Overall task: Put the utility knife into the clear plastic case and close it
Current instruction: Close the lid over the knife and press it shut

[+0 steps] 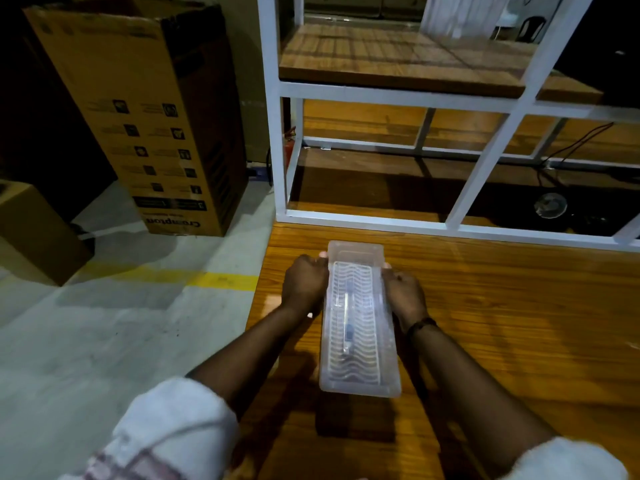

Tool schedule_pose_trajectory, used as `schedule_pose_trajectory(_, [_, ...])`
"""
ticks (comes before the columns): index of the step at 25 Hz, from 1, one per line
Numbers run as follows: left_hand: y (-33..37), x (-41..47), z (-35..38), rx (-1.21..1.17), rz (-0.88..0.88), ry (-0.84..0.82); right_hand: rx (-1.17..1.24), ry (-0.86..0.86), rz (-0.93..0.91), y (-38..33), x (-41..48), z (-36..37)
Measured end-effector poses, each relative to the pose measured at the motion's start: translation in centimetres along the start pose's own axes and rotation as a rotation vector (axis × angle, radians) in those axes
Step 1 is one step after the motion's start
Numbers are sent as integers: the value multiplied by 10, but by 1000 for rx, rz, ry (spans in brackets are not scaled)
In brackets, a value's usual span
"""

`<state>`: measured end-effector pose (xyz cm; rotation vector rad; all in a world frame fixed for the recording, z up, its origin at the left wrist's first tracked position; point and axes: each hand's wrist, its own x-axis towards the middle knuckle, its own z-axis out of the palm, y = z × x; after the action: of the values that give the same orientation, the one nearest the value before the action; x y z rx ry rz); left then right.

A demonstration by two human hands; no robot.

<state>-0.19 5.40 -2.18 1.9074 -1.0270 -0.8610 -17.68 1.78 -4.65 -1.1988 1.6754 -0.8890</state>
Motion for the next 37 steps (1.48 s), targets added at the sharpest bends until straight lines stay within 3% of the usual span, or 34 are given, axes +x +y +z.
schedule_pose_trajectory(13, [-18, -38, 18, 24, 68, 1, -11, 82, -123, 21, -28, 3])
schedule_pose_trajectory(24, [-31, -78, -2, 42, -19, -114, -122, -15, -8, 22, -73, -25])
schedule_pose_trajectory(30, [-44, -113, 6, 26, 155, -58, -225, 57, -103, 26, -96, -23])
schedule_pose_trajectory(37, [-46, -115, 15, -3, 164, -52, -289, 72, -174, 23, -98, -19])
